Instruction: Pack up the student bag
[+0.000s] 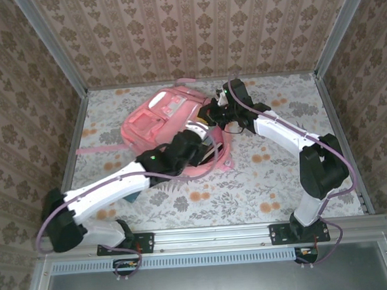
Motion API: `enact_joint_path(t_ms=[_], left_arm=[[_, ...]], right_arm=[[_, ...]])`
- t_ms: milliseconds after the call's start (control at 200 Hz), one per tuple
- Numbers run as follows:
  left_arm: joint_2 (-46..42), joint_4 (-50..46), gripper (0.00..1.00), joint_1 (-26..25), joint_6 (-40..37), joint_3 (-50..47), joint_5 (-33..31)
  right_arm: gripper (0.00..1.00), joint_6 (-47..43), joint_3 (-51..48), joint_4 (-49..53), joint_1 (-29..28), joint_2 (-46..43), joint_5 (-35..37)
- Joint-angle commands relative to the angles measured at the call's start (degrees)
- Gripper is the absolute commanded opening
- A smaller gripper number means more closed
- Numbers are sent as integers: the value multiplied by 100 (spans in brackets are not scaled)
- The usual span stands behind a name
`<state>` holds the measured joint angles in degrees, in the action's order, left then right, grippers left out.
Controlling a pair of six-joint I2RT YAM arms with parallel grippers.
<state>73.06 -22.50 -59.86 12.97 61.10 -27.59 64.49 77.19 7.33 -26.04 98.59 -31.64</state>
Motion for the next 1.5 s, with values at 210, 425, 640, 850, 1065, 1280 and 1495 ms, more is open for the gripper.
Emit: enact_joint_path(t_ms=[210, 425, 640, 850, 1065, 1280, 1495], left_arm=[[-1405, -2333, 66, 1267, 3286, -1147, 51], [-2048, -2960, 66, 2668, 4168, -1740, 794], [-2010, -3245, 66, 3994, 4379, -2211, 1481], [-1695, -2449, 65, 4979, 4143, -2787, 2324], [-1722, -1905, 59, 5140, 4247, -3333, 2621], [-1694, -1538, 53, 5295, 4284, -3807, 2586], [-1688, -1386, 13, 5318, 4228, -3960, 2496]], right_arm=[[0, -111, 42, -426, -119, 108, -123], [0, -201, 42, -417, -120, 95, -168], [0, -173, -71, -504, -120, 100, -221], [0, -175, -88, -506, -120, 78, -229], [0, -225, -90, -417, -121, 56, -196], [0, -230, -47, -373, -120, 74, -194], [0, -213, -53, -356, -125, 60, -194]])
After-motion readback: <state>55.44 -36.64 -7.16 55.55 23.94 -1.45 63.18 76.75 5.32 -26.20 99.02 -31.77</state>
